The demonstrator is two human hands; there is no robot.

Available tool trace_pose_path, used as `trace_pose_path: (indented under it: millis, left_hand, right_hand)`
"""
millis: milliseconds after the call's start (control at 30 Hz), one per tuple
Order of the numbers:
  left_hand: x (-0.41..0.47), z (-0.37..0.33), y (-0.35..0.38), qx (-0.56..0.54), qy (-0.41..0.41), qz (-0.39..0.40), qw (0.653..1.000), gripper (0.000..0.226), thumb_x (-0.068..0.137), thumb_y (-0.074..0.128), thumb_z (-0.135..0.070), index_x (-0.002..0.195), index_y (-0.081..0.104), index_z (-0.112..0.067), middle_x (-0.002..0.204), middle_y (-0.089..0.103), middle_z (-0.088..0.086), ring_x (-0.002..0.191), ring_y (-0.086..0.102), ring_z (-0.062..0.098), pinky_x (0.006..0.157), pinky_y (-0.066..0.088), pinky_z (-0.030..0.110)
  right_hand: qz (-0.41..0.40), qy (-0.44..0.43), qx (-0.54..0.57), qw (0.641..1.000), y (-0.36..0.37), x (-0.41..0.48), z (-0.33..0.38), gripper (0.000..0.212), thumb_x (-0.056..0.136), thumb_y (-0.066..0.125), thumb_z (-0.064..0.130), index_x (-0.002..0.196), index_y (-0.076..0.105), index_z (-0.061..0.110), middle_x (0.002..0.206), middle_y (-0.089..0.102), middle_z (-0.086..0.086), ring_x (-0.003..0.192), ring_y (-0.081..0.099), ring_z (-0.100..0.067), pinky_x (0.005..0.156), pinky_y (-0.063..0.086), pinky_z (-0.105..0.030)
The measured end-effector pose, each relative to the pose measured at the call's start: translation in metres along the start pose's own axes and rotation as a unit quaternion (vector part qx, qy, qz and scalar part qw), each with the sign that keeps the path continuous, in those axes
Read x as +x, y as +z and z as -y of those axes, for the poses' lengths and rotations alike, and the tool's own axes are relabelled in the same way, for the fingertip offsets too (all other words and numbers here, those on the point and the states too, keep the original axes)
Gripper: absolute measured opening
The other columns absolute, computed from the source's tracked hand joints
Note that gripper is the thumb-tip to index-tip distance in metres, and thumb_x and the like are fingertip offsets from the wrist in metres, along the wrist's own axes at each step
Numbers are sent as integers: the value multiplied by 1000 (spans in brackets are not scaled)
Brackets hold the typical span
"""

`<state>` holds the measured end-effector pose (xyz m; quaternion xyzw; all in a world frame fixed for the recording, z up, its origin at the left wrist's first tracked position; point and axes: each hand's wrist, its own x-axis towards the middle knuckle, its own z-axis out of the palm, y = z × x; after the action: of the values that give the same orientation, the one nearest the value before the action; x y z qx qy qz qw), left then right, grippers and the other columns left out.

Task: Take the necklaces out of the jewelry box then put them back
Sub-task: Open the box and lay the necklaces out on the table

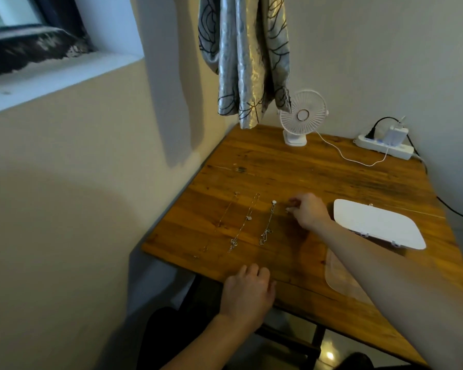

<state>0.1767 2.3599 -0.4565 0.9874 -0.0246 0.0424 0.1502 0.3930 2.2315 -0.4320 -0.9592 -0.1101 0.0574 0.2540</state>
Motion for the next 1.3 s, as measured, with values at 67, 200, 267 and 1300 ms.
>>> trace_pose_path:
  millis: [67, 200, 267, 1300]
  left_hand:
    - [-1, 1, -4, 5, -11, 19, 1000, 36, 97, 31, -51, 106, 51, -24, 106, 53, -2, 96, 49, 14, 79, 43, 31]
    - [15, 6, -9, -2, -14, -10, 1000, 34, 97, 30, -49, 111, 50, -25, 114, 47, -4, 101, 42, 10, 83, 43, 26]
    - [34, 9, -9, 1, 10, 10, 1000, 39, 98, 33, -44, 129, 45, -23, 134, 43, -1, 120, 39, 13, 98, 38, 30]
    - [28, -107, 15, -94, 139, -49, 985, 30, 97, 47, -22, 126, 56, -20, 133, 53, -3, 119, 48, 7, 100, 41, 22]
  right_hand:
    - [-11, -9, 6, 1000, -11, -6, 0, 36, 90, 65, 19, 125, 60, 13, 125, 61, -12, 112, 57, -30, 88, 49, -38]
    - [-37, -46, 39, 997, -37, -33, -8, 31, 92, 63, 21, 122, 63, 14, 119, 63, -7, 104, 58, -23, 78, 43, -29]
    - [-42, -54, 48, 996, -48, -52, -15, 27, 92, 63, 22, 119, 65, 15, 115, 64, -4, 97, 56, -15, 75, 42, -25]
    - [109, -23, -99, 989, -89, -146, -105, 21, 84, 69, 11, 102, 74, 22, 101, 69, 9, 89, 60, -4, 73, 44, -14]
